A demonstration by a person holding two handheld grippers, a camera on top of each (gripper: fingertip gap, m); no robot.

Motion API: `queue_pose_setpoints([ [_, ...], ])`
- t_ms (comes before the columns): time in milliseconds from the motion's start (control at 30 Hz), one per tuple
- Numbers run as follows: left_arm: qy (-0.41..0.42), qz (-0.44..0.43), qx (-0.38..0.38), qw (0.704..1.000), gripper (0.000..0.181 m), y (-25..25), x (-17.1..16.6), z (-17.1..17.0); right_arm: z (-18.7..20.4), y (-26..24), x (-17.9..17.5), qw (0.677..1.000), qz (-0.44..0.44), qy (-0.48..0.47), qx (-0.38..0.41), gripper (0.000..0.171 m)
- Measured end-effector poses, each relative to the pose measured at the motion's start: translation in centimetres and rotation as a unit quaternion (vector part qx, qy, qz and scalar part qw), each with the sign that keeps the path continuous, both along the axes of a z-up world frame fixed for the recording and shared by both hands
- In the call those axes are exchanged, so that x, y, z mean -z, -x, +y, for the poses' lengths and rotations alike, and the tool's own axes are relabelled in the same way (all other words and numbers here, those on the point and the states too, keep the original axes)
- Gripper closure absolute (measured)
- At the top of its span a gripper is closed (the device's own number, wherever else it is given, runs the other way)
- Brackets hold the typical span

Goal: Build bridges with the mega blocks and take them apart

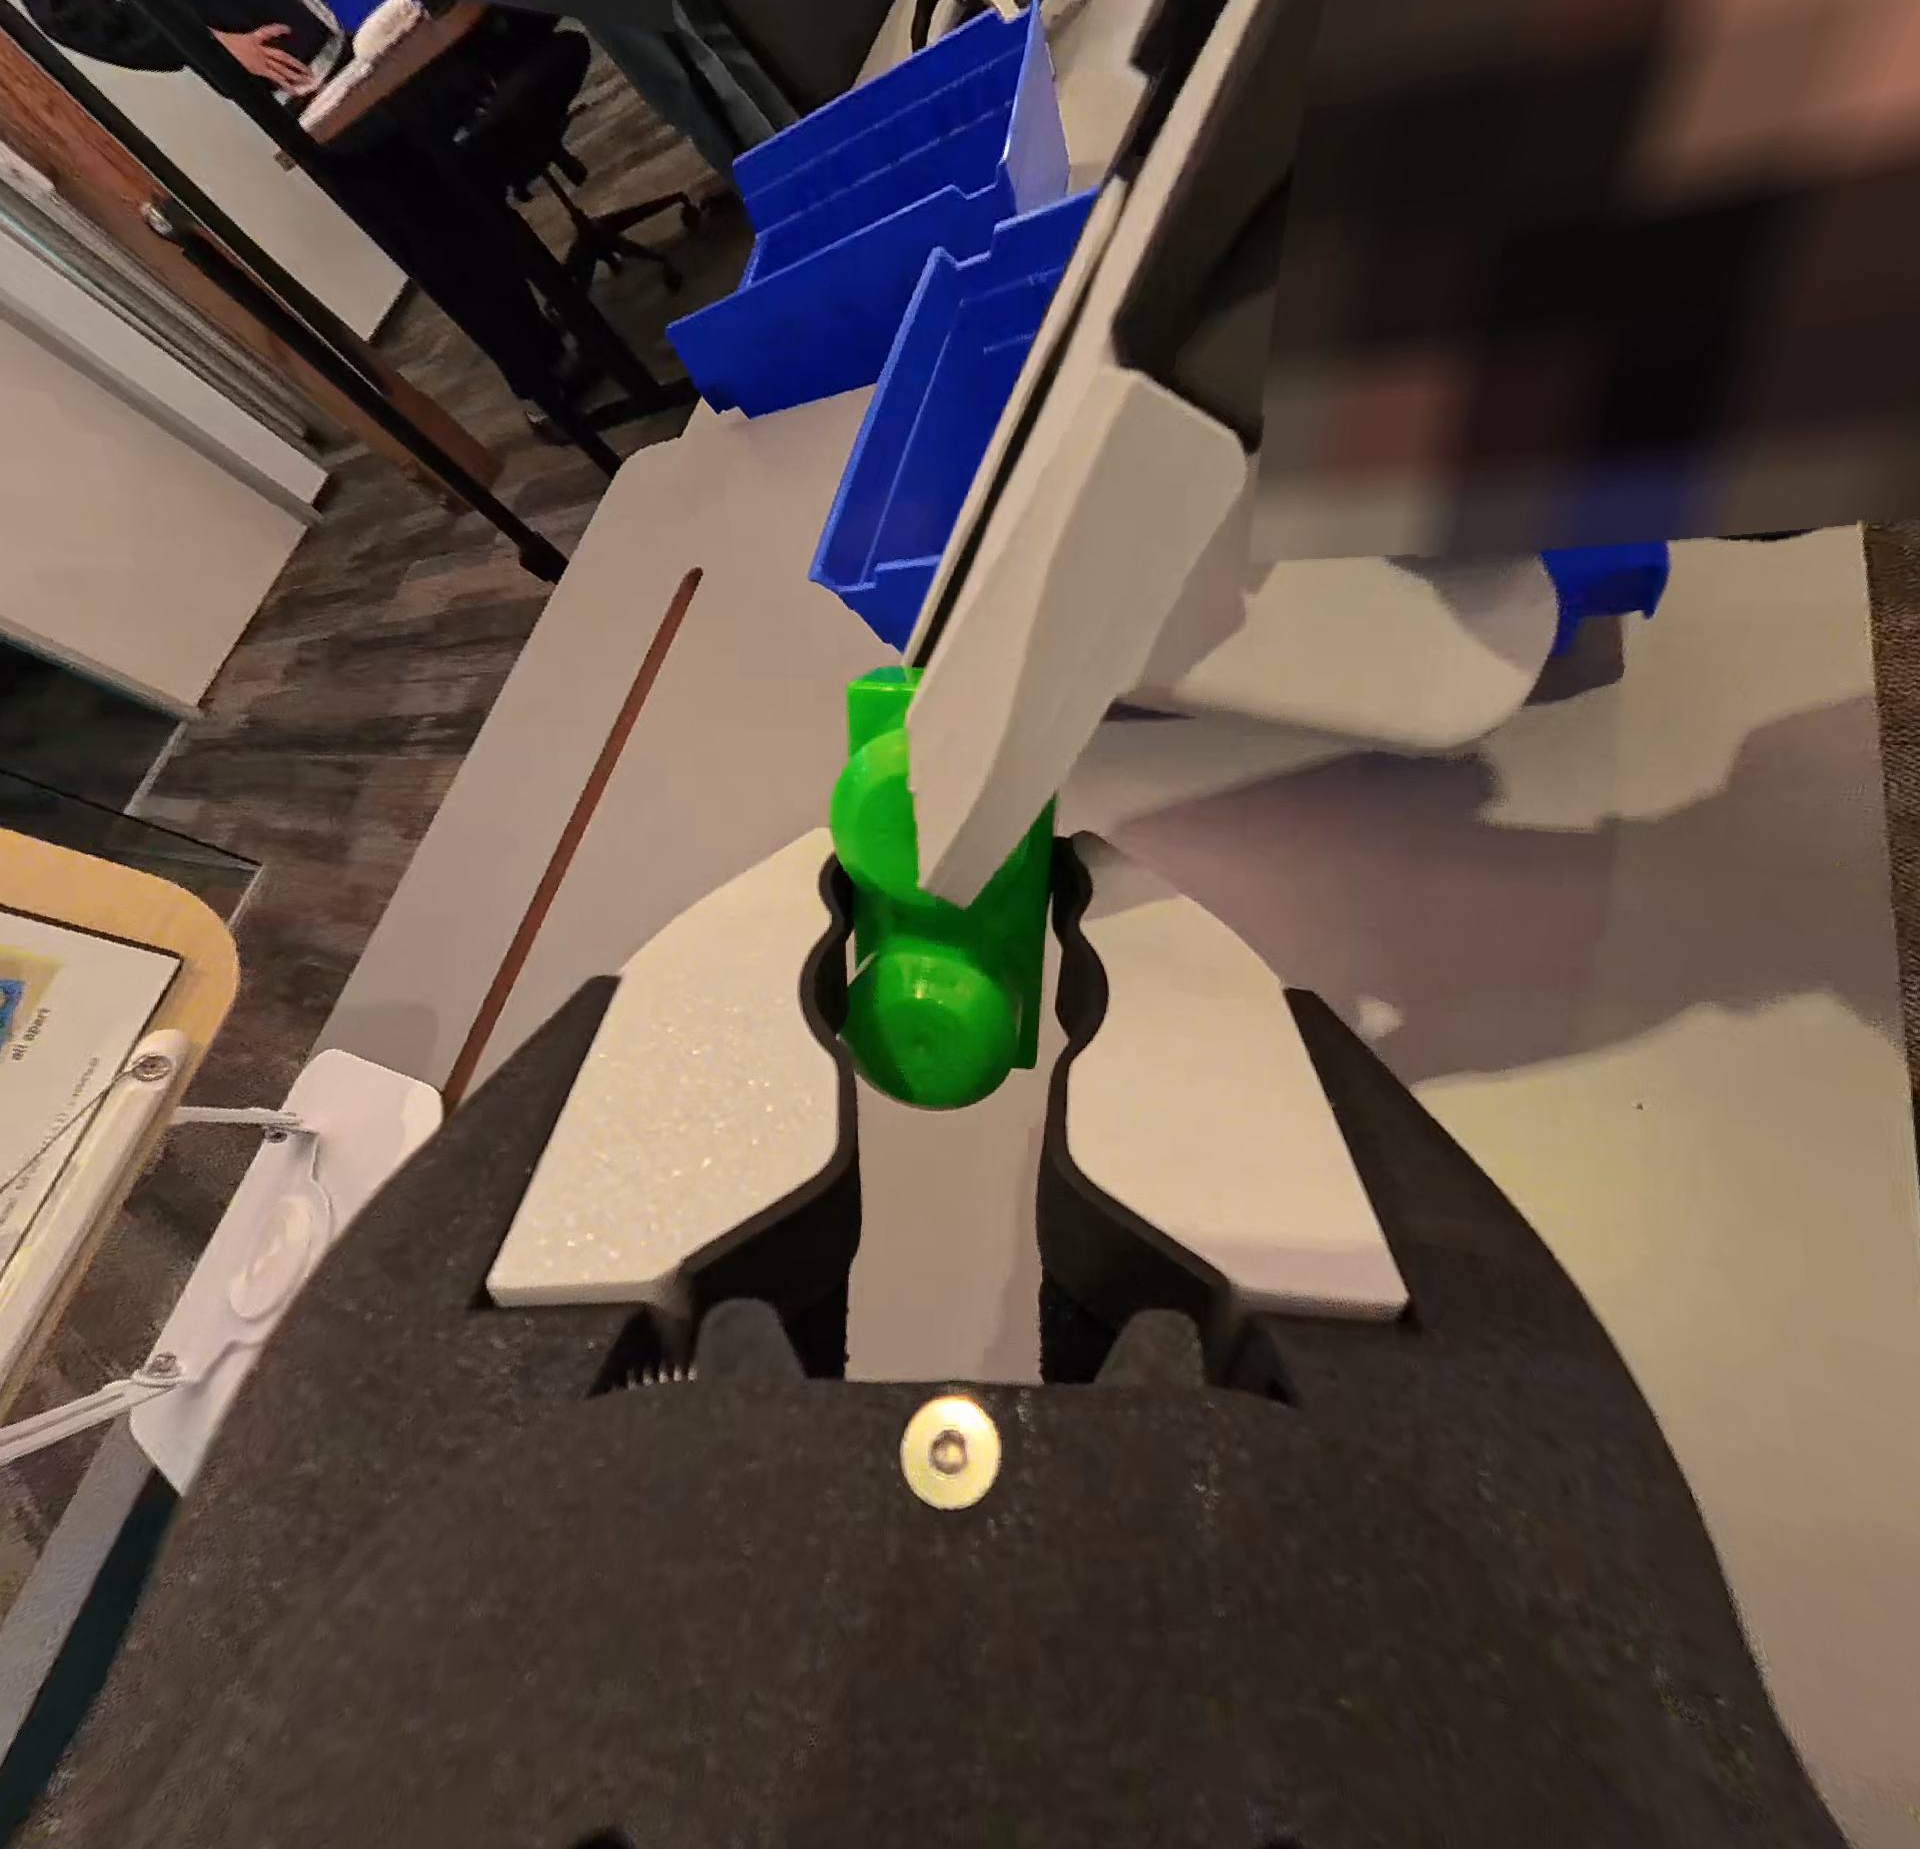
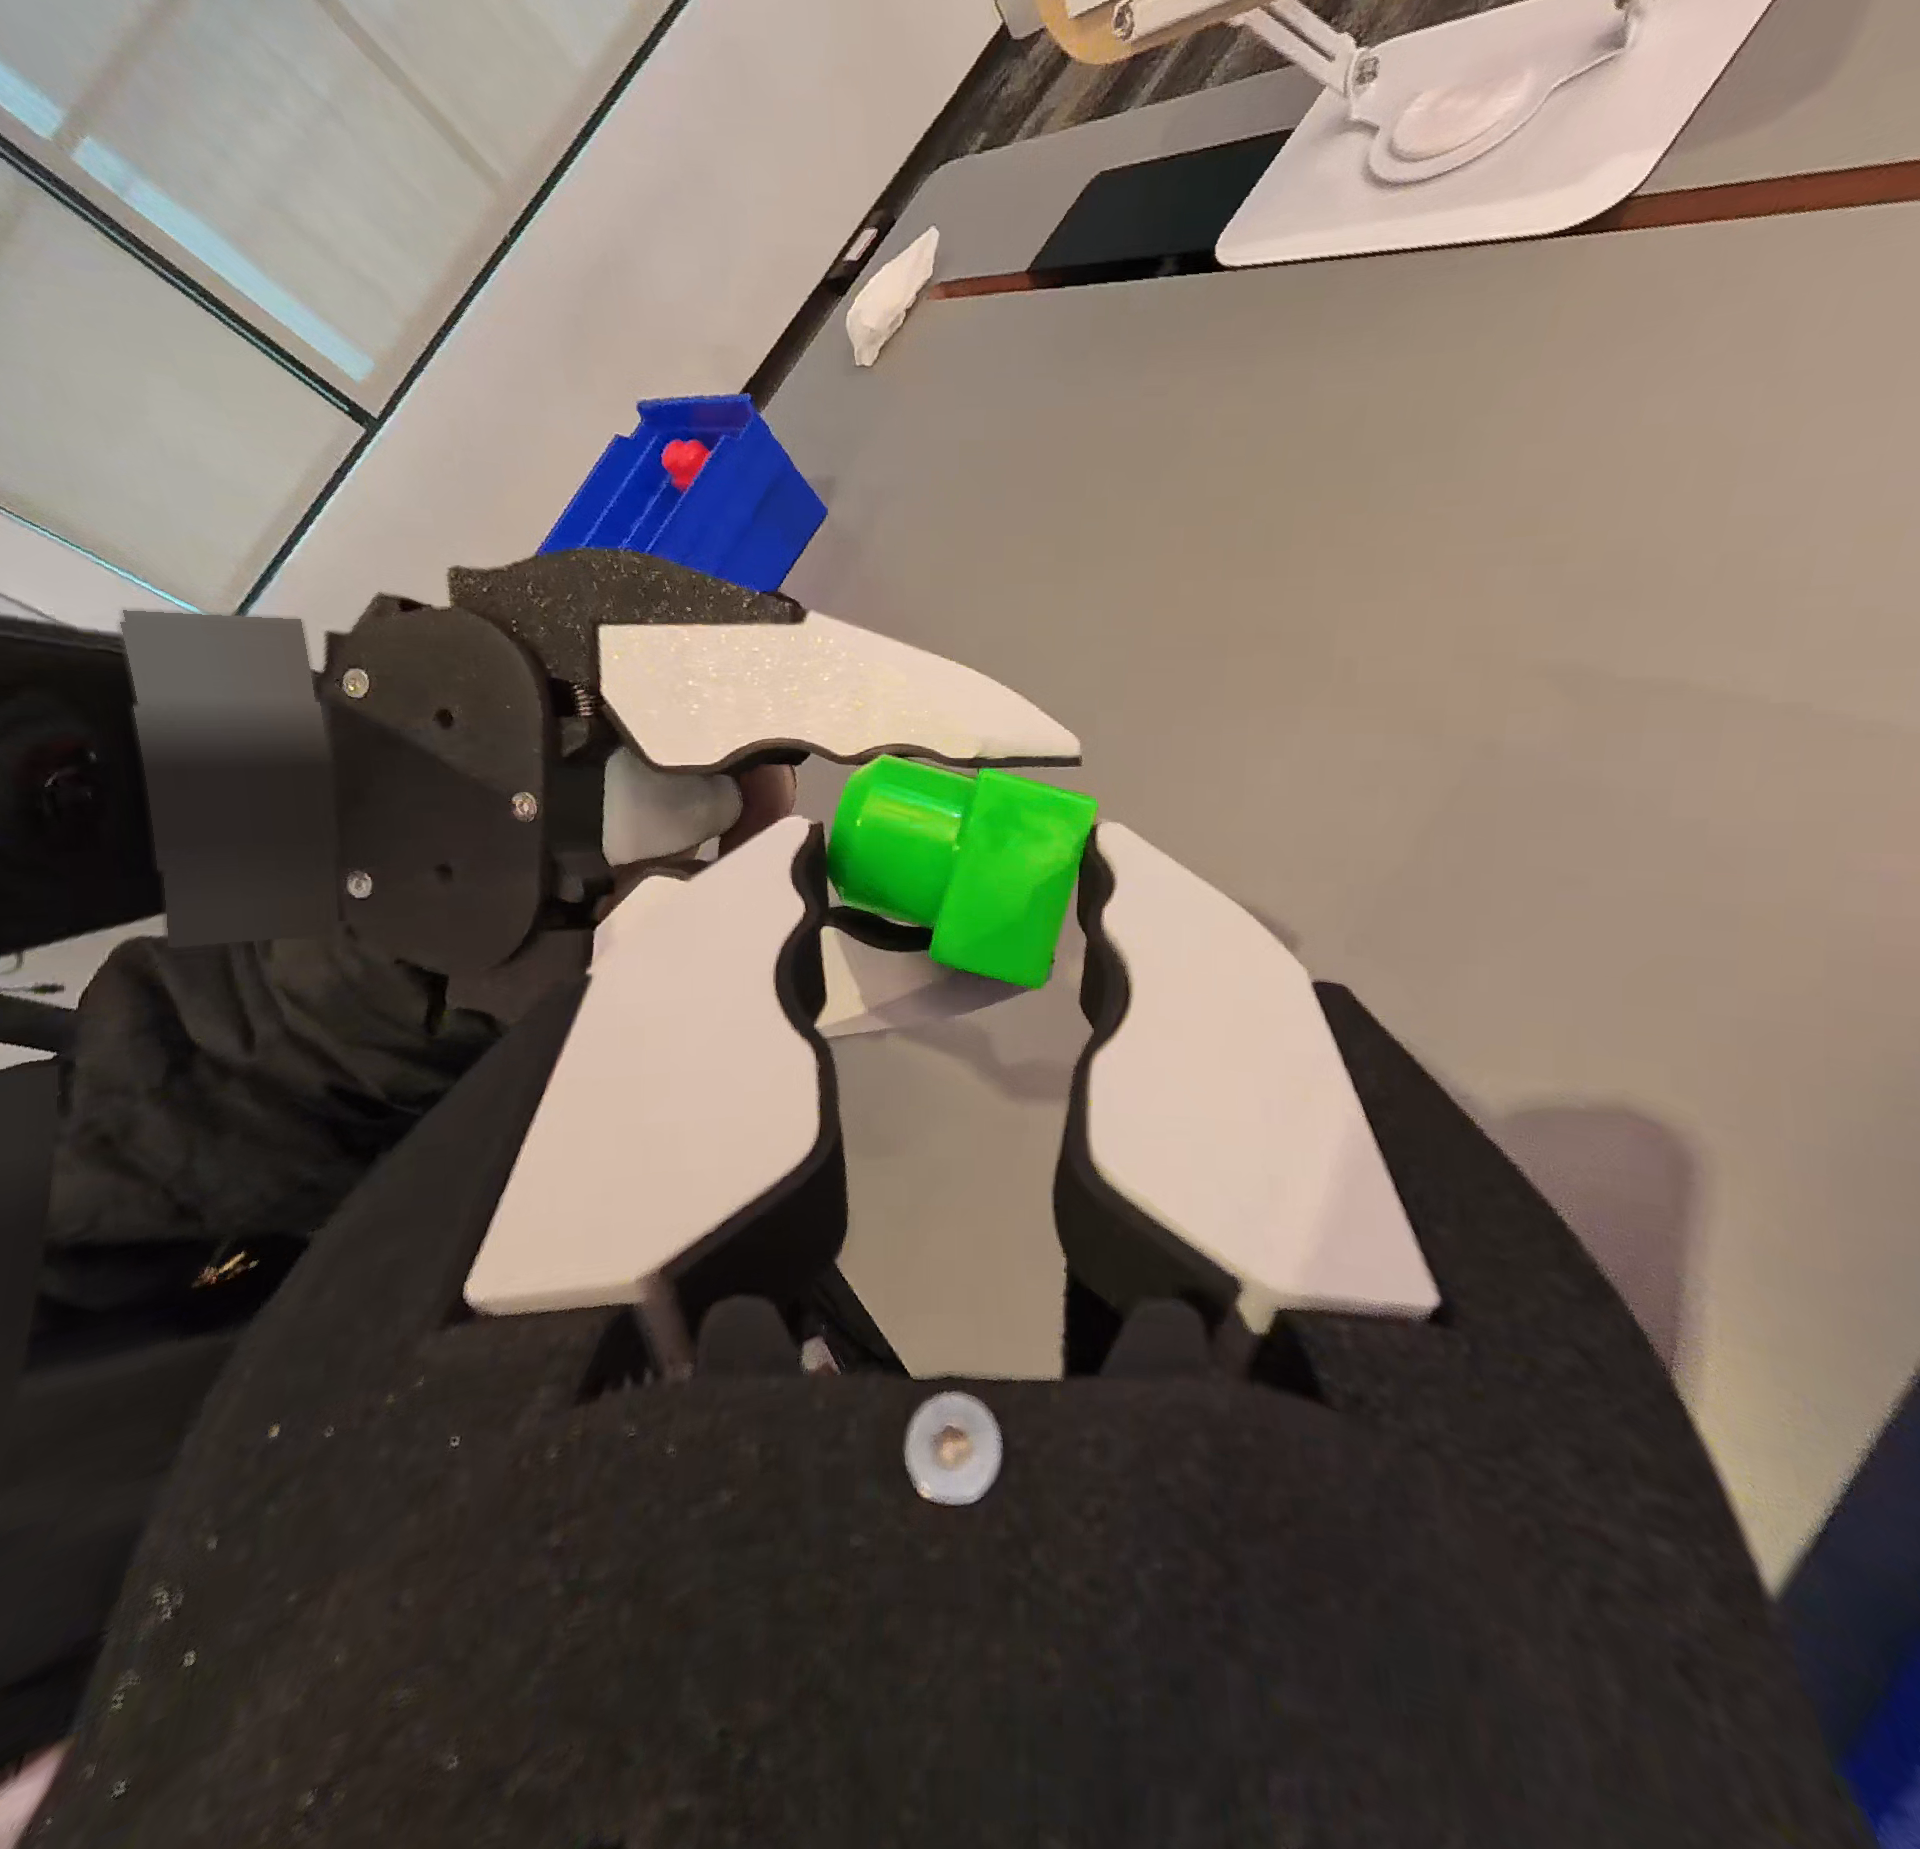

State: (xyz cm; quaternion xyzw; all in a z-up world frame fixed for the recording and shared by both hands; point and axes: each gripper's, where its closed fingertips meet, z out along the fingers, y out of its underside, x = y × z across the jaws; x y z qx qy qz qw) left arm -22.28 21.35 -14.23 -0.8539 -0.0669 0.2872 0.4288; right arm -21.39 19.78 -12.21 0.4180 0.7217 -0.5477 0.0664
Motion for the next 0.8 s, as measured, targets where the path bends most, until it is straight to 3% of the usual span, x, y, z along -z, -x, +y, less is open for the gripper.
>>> queue_pose_setpoints([
  [133,-0.014,-0.002,-0.006,1.0,0.143,-0.2,-0.1,-0.2,1.3,0.2,-0.5,1.0,0.008,0.005,0.006,0.126],
  [200,-0.023,-0.014,-0.011,1.0,0.14,-0.5,0.0,-0.9,4.2,1.1,-1.1,0.999,0.021,0.007,0.032,0.126],
  [367,-0.053,-0.077,-0.03,0.995,0.141,-1.3,1.1,-5.6,19.8,5.9,3.4,0.976,0.008,-0.108,0.187,0.125],
  [467,-0.075,-0.112,-0.054,0.989,0.142,-1.4,1.6,-9.3,25.8,7.1,7.1,0.964,-0.029,-0.114,0.237,0.126],
  [567,-0.106,-0.14,-0.085,0.981,0.143,-1.5,1.2,-13.3,28.2,7.8,9.4,0.955,-0.024,-0.133,0.266,0.125],
  [633,-0.135,-0.164,-0.097,0.972,0.143,-2.1,0.3,-16.0,28.9,8.1,9.9,0.948,-0.011,-0.161,0.275,0.109],
  [733,-0.174,-0.173,-0.127,0.961,0.142,-3.3,-2.0,-21.4,28.1,8.0,8.6,0.953,0.01,-0.151,0.262,0.108],
  [800,-0.181,-0.143,-0.171,0.958,0.142,-3.8,-3.9,-26.7,26.9,7.6,6.3,0.956,0.061,-0.133,0.253,0.11],
])
